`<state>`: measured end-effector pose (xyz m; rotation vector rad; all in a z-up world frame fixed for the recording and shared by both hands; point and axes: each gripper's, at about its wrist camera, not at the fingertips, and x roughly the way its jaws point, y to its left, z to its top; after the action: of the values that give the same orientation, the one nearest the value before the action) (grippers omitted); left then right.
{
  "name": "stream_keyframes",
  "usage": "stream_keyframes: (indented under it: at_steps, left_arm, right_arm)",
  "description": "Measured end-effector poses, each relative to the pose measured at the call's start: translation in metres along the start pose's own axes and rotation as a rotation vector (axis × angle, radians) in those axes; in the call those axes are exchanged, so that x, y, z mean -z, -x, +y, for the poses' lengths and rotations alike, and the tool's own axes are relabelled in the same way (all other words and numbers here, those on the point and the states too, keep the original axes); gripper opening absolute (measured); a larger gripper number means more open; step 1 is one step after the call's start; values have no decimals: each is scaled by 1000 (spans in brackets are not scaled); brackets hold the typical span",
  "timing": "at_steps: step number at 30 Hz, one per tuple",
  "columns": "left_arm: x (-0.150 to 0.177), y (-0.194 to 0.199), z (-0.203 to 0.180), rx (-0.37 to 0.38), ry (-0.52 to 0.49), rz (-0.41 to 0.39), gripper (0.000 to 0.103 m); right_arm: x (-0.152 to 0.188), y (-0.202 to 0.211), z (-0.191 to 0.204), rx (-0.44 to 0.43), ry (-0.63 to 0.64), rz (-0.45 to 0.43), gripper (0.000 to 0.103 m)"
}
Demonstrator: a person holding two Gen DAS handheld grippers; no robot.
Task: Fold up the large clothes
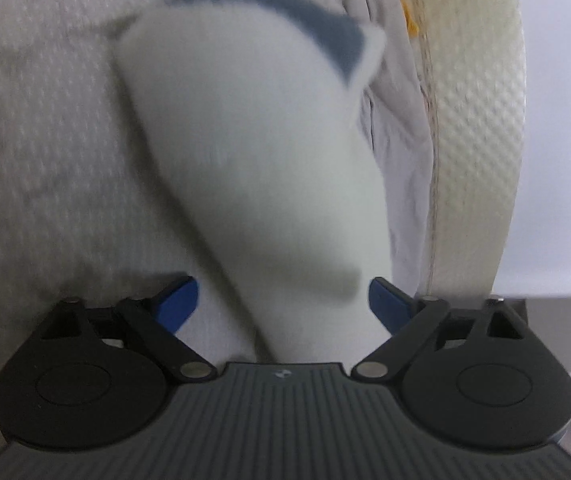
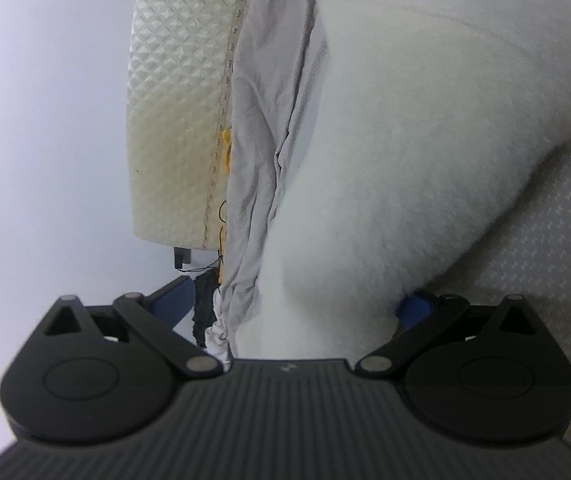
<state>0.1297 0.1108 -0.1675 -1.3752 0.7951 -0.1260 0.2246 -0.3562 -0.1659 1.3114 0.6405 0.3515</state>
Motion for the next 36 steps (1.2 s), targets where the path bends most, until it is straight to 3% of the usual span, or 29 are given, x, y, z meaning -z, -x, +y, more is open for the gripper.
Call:
stream_keyframes:
  at_steps: [3,7,10,15,22,25,26,28,31,36]
  left_arm:
    - [-8,4,2,-4,-1,-52,68]
    - [-9,6,-10,-32,-80,-81,51]
    - [-6,11,-21,-40,-138,-110,43]
    - [-1,12,-32,-32,-186,-142,39]
    - [0,13,-24,-19,-171,-122,43]
    - [-3,17,-7,2,-97,-86,48]
    - [-5,15,-4,14,-72,-80,50]
    - [-8,12,-3,17,-55,-69,66]
    - [-12,6,-5,-14,-73,-81,79]
    - [-24,-3,5,7,-18,-123,79]
  right_arm:
    - [-7,-6,0,5,-6,4,103]
    - [-6,-7,-4,21,-16,11,103]
    - [-2,-9,-7,45,-6,33,103]
    - [0,-15,-7,84,27,45,103]
    - [-15,-1,-13,143,27,-111,98]
    - [-20,6,-19,156,1,-161,97]
    - [-22,8,-21,149,-14,-168,97]
    - [-22,8,-23,143,-27,-171,97]
    - [-21,5,-21,159,-5,-175,97]
    - [-25,3,-23,165,16,-176,96]
